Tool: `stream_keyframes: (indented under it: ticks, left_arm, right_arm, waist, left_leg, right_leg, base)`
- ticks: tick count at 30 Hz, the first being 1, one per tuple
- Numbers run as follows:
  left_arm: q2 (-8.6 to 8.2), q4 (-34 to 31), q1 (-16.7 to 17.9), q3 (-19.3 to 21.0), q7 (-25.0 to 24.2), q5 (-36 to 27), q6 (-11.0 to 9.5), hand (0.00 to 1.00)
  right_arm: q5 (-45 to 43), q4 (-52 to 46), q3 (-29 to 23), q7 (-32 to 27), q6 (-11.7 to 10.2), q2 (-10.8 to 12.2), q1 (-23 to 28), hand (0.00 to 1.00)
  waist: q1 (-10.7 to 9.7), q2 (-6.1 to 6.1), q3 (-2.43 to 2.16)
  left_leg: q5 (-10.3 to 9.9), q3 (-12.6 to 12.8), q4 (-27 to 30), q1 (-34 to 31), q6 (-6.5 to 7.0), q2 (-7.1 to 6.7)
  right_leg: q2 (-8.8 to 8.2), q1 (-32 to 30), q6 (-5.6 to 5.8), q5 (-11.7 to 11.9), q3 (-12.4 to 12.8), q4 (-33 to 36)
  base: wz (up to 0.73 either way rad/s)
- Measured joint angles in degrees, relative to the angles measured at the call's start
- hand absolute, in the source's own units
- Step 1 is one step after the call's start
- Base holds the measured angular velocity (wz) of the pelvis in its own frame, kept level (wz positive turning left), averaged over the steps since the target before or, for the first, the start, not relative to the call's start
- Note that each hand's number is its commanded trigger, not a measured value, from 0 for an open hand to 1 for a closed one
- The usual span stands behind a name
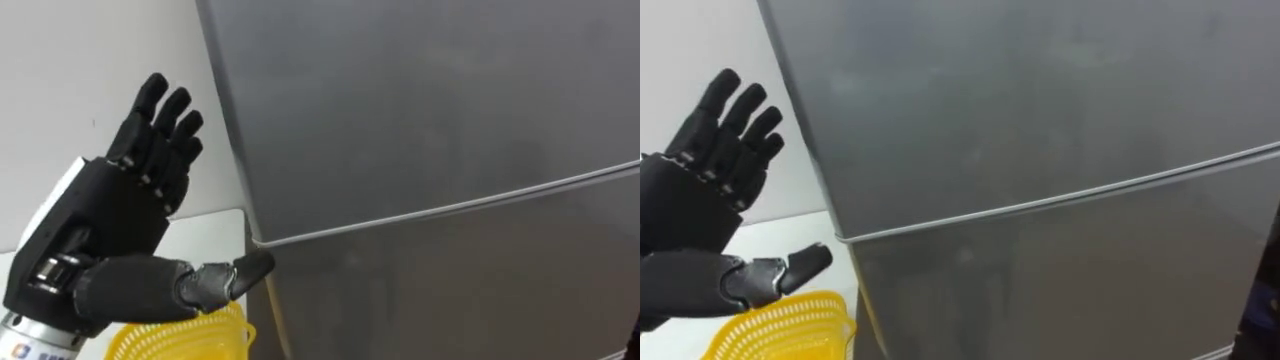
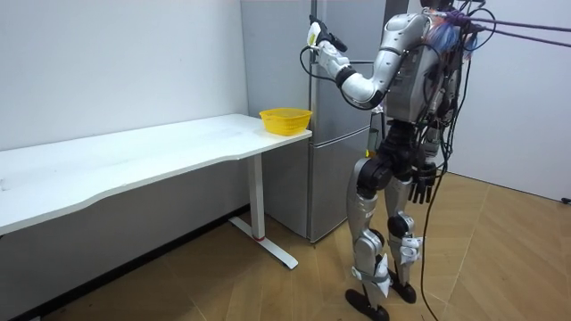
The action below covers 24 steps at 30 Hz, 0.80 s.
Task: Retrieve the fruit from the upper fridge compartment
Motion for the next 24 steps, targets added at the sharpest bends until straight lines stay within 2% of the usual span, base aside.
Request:
stream_keyframes:
  ticks: [4,8,21,22,23,24]
  left_arm:
    - [0.20,0.0,0.0,-0.7,-2.3,-0.2,1.2,0.00]
    - [0.23,-0.1,-0.2,-1.4,-4.7,-2.4,1.8,0.00]
    - [0.23,0.0,-0.4,-2.6,-4.4,-3.4,1.9,0.00]
    - [0.23,0.0,-0.4,-2.7,-4.4,-3.4,1.9,0.05]
    - [0.22,0.0,-0.4,-2.9,-4.3,-3.4,1.9,0.69]
    - [0.22,0.0,-0.4,-2.9,-4.3,-3.4,1.9,1.00]
  right_arm:
    - [0.0,-0.2,0.0,-0.1,1.1,-0.1,-0.1,0.00]
    - [0.0,-0.3,0.0,0.0,1.1,-0.1,-0.8,0.00]
    - [0.8,-0.3,0.6,-0.1,0.9,-0.1,-1.0,0.00]
    - [0.8,-0.3,0.9,-0.1,1.0,-0.1,-1.0,0.00]
    - [0.8,-0.3,1.3,-0.2,1.0,-0.1,-0.9,0.00]
    - [0.8,-0.3,1.3,-0.2,1.0,-0.1,-0.9,0.00]
  waist:
    - [-0.1,-0.45,-0.07]
    - [-0.2,-0.29,-0.18]
    - [-0.3,-0.26,-0.21]
    - [-0.3,-0.27,-0.20]
    - [-0.3,-0.30,-0.18]
    - [-0.3,-0.30,-0.17]
  left_leg:
    - [0.0,0.3,0.1,0.0,0.00,0.04]
    - [0.0,0.8,0.1,0.0,0.00,0.07]
    - [0.0,0.9,0.0,0.2,0.01,0.07]
    - [0.0,0.9,0.0,0.2,0.01,0.07]
    - [0.0,0.9,0.0,0.2,0.01,0.07]
    - [0.0,0.9,0.0,0.2,0.01,0.07]
  right_leg:
    - [-0.03,0.0,0.00,0.0,0.0,0.0]
    - [-0.12,0.0,0.01,0.0,0.0,0.0]
    - [-0.18,0.6,0.02,0.0,-0.2,0.0]
    - [-0.22,0.9,0.02,0.0,-0.2,0.0]
    - [-0.28,0.9,0.02,0.0,-0.3,0.0]
    - [-0.29,1.0,0.02,0.0,-0.3,0.0]
  base:
    - [0.00]
    - [0.00]
    - [0.00]
    - [0.00]
    - [0.00]
    - [0.03]
